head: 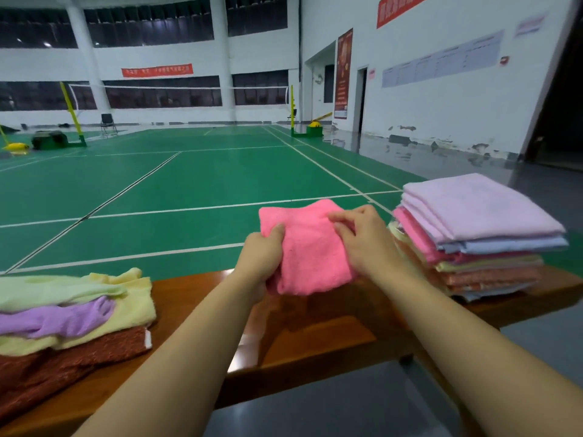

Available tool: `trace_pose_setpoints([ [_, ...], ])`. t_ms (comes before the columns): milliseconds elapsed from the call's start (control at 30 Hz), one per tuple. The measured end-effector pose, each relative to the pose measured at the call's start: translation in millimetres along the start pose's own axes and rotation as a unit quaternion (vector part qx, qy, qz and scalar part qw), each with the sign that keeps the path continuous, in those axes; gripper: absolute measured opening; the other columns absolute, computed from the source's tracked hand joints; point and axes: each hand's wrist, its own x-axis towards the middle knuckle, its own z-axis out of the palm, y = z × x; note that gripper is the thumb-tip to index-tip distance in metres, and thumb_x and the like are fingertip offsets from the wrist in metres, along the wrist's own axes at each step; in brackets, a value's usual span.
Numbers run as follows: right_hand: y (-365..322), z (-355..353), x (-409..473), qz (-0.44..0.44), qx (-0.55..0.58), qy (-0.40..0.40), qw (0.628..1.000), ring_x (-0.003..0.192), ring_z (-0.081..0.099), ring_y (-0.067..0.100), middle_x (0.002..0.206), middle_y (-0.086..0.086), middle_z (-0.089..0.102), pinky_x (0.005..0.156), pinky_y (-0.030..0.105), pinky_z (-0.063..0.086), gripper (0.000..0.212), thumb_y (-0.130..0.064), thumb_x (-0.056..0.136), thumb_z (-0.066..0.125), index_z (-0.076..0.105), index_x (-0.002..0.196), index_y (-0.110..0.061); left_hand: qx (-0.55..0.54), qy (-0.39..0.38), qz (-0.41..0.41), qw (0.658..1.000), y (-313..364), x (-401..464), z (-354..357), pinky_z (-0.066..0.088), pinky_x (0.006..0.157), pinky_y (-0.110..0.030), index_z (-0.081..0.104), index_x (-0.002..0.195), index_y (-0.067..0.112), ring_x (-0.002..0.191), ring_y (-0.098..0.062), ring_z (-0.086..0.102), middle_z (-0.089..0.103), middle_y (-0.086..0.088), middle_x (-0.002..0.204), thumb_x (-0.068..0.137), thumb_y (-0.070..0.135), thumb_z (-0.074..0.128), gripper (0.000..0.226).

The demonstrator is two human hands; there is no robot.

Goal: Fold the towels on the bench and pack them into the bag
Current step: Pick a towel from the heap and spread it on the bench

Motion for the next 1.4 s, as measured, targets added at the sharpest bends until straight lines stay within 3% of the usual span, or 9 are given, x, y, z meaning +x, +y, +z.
trace_pose_setpoints([
  [100,6,-54,31,-0.013,-0.035,0.043,0.998,0.1,0.051,0.014,0.11,-0.001,0.046,0.098,0.033,0.044,0.027,-0.025,0.103,0.056,0.068,0.127,-0.025,-0.014,-0.043,0.03,0.999,44,2,39,0.034,0.043,-0.018,0.062,0.087,0.01,0.056,-0.012,0.056,0.063,0.001,0.068,0.101,0.022,0.046,0.024],
  [167,18,-94,49,-0.014,-0.071,0.071,0.995,0.099,0.053,0.017,0.111,0.0,0.046,0.097,0.035,0.045,0.027,-0.025,0.103,0.054,0.069,0.126,-0.023,-0.012,-0.077,0.052,0.996,74,1,70,0.027,0.039,-0.017,0.057,0.079,0.013,0.044,-0.011,0.048,0.054,0.003,0.054,0.1,0.019,0.044,0.026],
  [367,97,-196,85,0.052,-0.15,0.103,0.982,0.109,0.064,0.029,0.123,0.012,0.067,0.102,0.037,0.047,0.025,-0.017,0.1,0.059,0.074,0.12,-0.02,-0.055,-0.146,0.091,0.984,133,6,181,0.05,0.046,-0.028,0.057,0.109,-0.007,0.059,-0.026,0.063,0.067,-0.017,0.08,0.105,0.027,0.049,0.035],
  [433,126,-209,82,0.098,-0.155,0.079,0.98,0.111,0.065,0.028,0.123,0.01,0.071,0.1,0.035,0.048,0.025,-0.015,0.1,0.059,0.075,0.117,-0.018,0.012,-0.164,0.088,0.982,133,7,214,0.06,0.065,-0.04,0.054,0.119,-0.012,0.084,-0.036,0.071,0.07,-0.026,0.103,0.104,0.025,0.048,0.04],
  [500,151,-207,70,0.127,-0.176,0.025,0.976,0.112,0.065,0.031,0.123,0.013,0.071,0.095,0.034,0.048,0.025,-0.019,0.101,0.056,0.076,0.115,-0.013,0.152,-0.132,0.083,0.976,125,4,236,0.052,0.095,-0.041,0.046,0.134,-0.007,0.12,-0.04,0.059,0.055,-0.026,0.135,0.099,0.027,0.049,0.049],
  [600,168,-201,62,0.115,-0.222,0.009,0.968,0.116,0.062,0.033,0.127,0.009,0.068,0.091,0.038,0.047,0.038,-0.035,0.1,0.047,0.078,0.103,-0.014,0.262,-0.055,0.114,0.957,122,-9,244,0.032,0.111,-0.046,0.025,0.147,0.002,0.14,-0.039,0.031,0.029,-0.022,0.15,0.09,0.025,0.053,0.067],
  [733,151,-212,83,0.081,-0.291,0.034,0.953,0.14,0.044,0.028,0.16,-0.001,0.037,0.111,0.042,0.037,0.04,-0.042,0.103,0.042,0.075,0.114,-0.023,0.287,-0.055,0.321,0.901,149,-2,247,0.025,0.118,-0.046,0.038,0.149,0.007,0.146,-0.031,0.024,0.028,-0.014,0.158,0.092,0.019,0.048,0.059],
  [867,164,-181,81,0.066,-0.196,-0.111,0.972,0.154,0.018,0.02,0.167,0.006,0.02,0.125,0.033,0.012,0.054,-0.039,0.11,0.026,0.029,0.158,-0.014,0.417,-0.144,0.312,0.842,119,18,270,0.022,0.121,-0.051,0.039,0.149,0.004,0.148,-0.034,0.027,0.031,-0.02,0.159,0.104,0.036,0.024,0.057],
  [1400,171,-173,80,0.086,-0.196,-0.089,0.973,0.133,0.048,0.024,0.151,0.004,0.049,0.108,0.037,0.037,0.048,-0.046,0.108,0.029,0.047,0.146,-0.022,0.364,-0.174,0.258,0.878,103,37,275,0.031,0.118,-0.046,0.045,0.148,0.004,0.14,-0.034,0.042,0.044,-0.019,0.153,0.106,0.034,0.027,0.054],
])
